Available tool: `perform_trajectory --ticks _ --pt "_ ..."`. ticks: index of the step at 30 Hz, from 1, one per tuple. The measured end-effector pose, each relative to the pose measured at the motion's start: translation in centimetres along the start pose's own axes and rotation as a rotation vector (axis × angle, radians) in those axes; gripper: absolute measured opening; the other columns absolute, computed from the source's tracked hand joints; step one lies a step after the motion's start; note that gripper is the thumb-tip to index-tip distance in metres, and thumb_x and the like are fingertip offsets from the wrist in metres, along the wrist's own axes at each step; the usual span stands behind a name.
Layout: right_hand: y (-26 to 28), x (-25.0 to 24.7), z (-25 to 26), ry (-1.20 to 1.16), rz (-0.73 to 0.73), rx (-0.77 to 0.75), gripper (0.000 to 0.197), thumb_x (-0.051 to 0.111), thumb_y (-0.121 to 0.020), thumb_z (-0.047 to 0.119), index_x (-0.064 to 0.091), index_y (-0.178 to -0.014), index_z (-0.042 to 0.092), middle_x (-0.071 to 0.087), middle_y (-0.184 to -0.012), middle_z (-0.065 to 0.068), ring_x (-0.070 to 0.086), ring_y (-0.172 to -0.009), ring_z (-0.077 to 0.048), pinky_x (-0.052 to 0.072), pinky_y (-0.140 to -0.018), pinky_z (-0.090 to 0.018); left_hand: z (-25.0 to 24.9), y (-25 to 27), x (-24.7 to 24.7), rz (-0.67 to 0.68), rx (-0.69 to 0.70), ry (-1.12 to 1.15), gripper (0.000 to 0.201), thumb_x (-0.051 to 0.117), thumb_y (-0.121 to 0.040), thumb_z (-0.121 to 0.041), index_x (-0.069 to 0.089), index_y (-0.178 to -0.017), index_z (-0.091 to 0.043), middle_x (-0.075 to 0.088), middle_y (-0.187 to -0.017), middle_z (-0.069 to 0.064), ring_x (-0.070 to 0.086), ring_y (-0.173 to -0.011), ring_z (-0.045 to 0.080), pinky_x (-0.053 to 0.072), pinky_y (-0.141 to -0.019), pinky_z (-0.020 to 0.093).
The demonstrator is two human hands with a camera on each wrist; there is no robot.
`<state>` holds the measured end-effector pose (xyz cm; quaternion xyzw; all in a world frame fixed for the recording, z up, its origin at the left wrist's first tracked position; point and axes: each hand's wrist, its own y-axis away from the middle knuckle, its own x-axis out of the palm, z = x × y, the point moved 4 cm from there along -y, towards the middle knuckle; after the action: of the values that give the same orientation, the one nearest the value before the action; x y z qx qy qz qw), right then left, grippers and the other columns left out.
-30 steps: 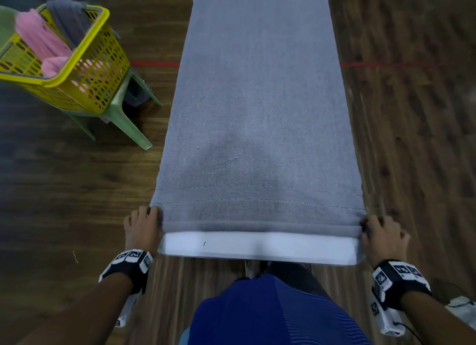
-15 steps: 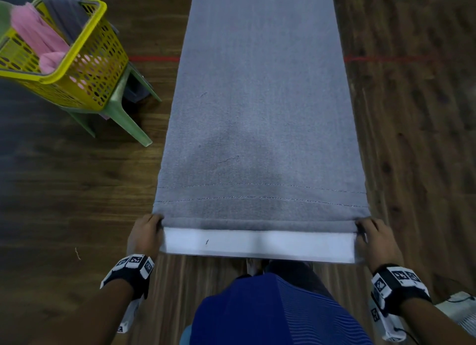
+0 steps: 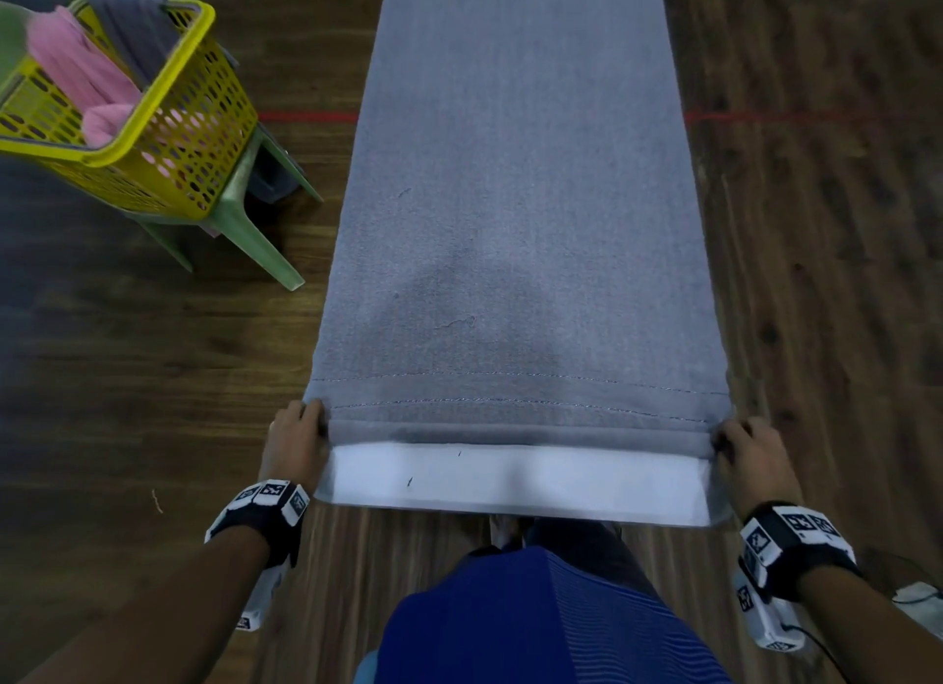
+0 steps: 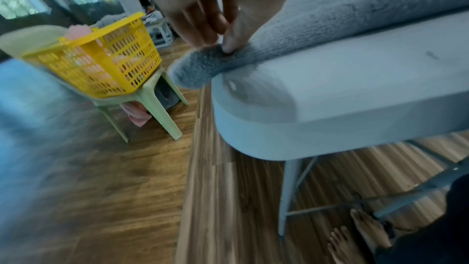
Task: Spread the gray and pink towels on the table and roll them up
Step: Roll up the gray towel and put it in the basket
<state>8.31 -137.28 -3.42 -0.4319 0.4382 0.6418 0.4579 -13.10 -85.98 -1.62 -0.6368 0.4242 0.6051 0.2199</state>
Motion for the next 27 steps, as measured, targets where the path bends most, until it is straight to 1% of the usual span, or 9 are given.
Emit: perform_trajectory --ticks 4,10,14,17,19,21,23,25,27 --pt "0.8 0.6 -0.1 -0.077 0.045 -0.014 0.030 0.068 -0.065 -0.010 0.062 -0.093 -0.001 0.052 -0.102 -0.023 0.047 -0.093 -0.039 0.045 -0.081 -0.049 -0.6 1.2 0.9 -0.028 0.088 0.074 0.039 0.068 -0.056 0.014 0.058 -0.091 0.001 0.055 -0.090 0.021 0.048 -0.078 0.038 0.042 -0.069 0.047" --pt "0.1 -0.2 -0.4 -0.113 0.060 0.027 0.030 0.062 -0.077 -0.005 0.062 -0.105 0.004 0.054 -0.112 -0.016 0.057 -0.090 -0.037 0.048 -0.077 -0.043 0.6 0.9 1.0 -0.047 0.066 0.124 0.033 0.066 -0.075 0.008 0.064 -0.107 0.000 0.062 -0.106 0.019 0.053 -0.095 0.038 0.046 -0.081 0.047" --pt "-0.3 -0.5 -0.3 -0.030 0.006 -0.092 0.036 0.072 -0.065 -0.008 0.067 -0.098 0.006 0.062 -0.097 -0.014 0.062 -0.081 -0.037 0.048 -0.070 -0.042 0.5 0.3 1.1 0.012 0.100 0.017 0.032 0.065 -0.073 0.006 0.066 -0.105 -0.001 0.065 -0.103 0.020 0.058 -0.088 0.041 0.048 -0.076 0.048" --pt "-0.1 -0.7 0.1 0.086 -0.030 -0.043 0.026 0.076 -0.068 0.006 0.070 -0.092 0.015 0.068 -0.093 -0.008 0.059 -0.086 -0.032 0.036 -0.080 -0.045 0.0 0.3 0.3 0.038 0.111 -0.135 0.020 0.064 -0.071 -0.008 0.070 -0.090 -0.007 0.068 -0.086 0.014 0.061 -0.075 0.037 0.046 -0.070 0.046" --pt "-0.5 -0.8 0.4 0.173 -0.046 -0.036 0.009 0.069 -0.075 0.018 0.071 -0.084 0.021 0.070 -0.086 -0.005 0.057 -0.087 -0.029 0.029 -0.085 -0.044 0.0 0.2 0.0 0.062 0.114 -0.232 0.016 0.065 -0.071 -0.018 0.071 -0.086 -0.015 0.070 -0.080 0.007 0.062 -0.078 0.032 0.040 -0.079 0.047" --pt "-1.0 -0.9 0.5 0.232 -0.021 -0.028 0.015 0.055 -0.077 0.025 0.070 -0.075 0.025 0.069 -0.076 -0.002 0.055 -0.086 -0.027 0.026 -0.085 -0.042 0.0 0.0 -0.2 0.117 0.094 -0.258 0.022 0.051 -0.075 -0.026 0.070 -0.083 -0.019 0.070 -0.078 0.004 0.063 -0.079 0.029 0.034 -0.085 0.045" --pt "-1.4 -1.1 0.6 0.239 0.006 0.002 0.013 0.054 -0.080 0.024 0.066 -0.085 0.025 0.067 -0.084 -0.003 0.053 -0.091 -0.027 0.025 -0.088 -0.042 -0.2 -0.5 -0.5 0.091 0.060 -0.239 0.019 0.049 -0.079 -0.022 0.065 -0.087 -0.015 0.066 -0.082 0.007 0.062 -0.080 0.030 0.035 -0.085 0.045" --pt "-1.5 -1.2 0.6 0.191 -0.002 0.013 0.016 0.063 -0.078 0.015 0.061 -0.094 0.018 0.061 -0.095 -0.010 0.050 -0.092 -0.031 0.028 -0.086 -0.044 -0.5 -0.7 -0.7 0.055 0.045 -0.205 0.017 0.063 -0.075 -0.009 0.058 -0.091 -0.008 0.058 -0.085 0.015 0.057 -0.077 0.037 0.040 -0.075 0.046" --pt "-1.4 -1.0 0.8 0.121 -0.012 -0.053 0.019 0.069 -0.070 0.000 0.062 -0.086 0.009 0.057 -0.087 -0.016 0.052 -0.082 -0.036 0.040 -0.077 -0.047 -0.5 -0.7 -0.4 0.056 0.038 -0.180 0.028 0.069 -0.066 0.000 0.056 -0.091 -0.005 0.054 -0.085 0.018 0.053 -0.077 0.038 0.038 -0.066 0.045"
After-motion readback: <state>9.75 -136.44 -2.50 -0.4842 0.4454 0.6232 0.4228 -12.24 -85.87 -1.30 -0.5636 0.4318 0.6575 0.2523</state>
